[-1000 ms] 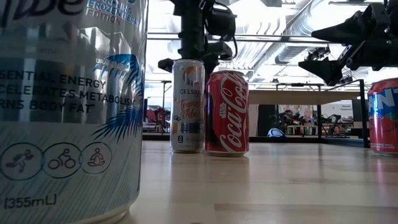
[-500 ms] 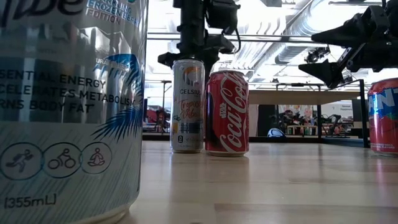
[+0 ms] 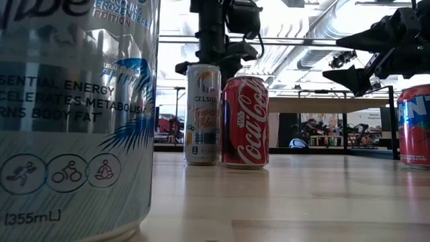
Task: Place canned beverage on shelf
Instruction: Move the left red soda can to the middle of the table, then put the top the white yellow soda can on the shelf
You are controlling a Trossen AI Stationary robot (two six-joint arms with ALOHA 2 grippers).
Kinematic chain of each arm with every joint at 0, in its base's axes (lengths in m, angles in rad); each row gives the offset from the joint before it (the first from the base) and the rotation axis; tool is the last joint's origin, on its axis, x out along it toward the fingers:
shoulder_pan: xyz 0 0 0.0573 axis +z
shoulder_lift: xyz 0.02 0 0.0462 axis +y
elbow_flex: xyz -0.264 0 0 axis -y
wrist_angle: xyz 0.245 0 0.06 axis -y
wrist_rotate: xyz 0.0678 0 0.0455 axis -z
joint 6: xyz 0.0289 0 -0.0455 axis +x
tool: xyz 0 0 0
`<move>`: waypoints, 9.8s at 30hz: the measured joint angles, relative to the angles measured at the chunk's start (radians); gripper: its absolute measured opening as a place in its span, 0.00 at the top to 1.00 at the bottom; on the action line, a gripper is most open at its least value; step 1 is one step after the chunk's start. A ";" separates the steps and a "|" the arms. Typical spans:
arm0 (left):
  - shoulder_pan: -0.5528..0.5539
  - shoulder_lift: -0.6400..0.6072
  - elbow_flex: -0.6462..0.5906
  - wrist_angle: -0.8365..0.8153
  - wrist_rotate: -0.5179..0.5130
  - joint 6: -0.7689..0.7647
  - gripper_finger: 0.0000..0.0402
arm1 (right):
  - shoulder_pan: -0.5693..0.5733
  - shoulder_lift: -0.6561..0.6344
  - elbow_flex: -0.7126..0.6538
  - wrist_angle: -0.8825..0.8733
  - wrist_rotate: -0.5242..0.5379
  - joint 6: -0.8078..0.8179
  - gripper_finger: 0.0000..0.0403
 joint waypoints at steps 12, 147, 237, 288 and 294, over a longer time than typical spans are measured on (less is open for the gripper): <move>0.001 0.019 -0.002 -0.010 -0.004 0.001 0.43 | 0.000 0.000 0.000 -0.006 0.000 0.000 0.01; -0.481 -0.230 -0.494 0.400 -0.651 -0.821 0.47 | 0.000 0.009 0.000 -0.054 0.000 0.000 0.01; 0.194 -0.157 0.008 0.616 -0.226 0.476 0.48 | 0.000 0.012 0.000 -0.054 0.000 0.087 0.01; 0.270 -0.099 0.072 0.659 -0.163 0.539 0.46 | 0.000 0.012 0.000 -0.054 0.000 0.087 0.01; 0.270 -0.099 0.093 0.609 -0.173 0.540 0.44 | 0.000 0.012 0.000 -0.054 0.000 0.087 0.01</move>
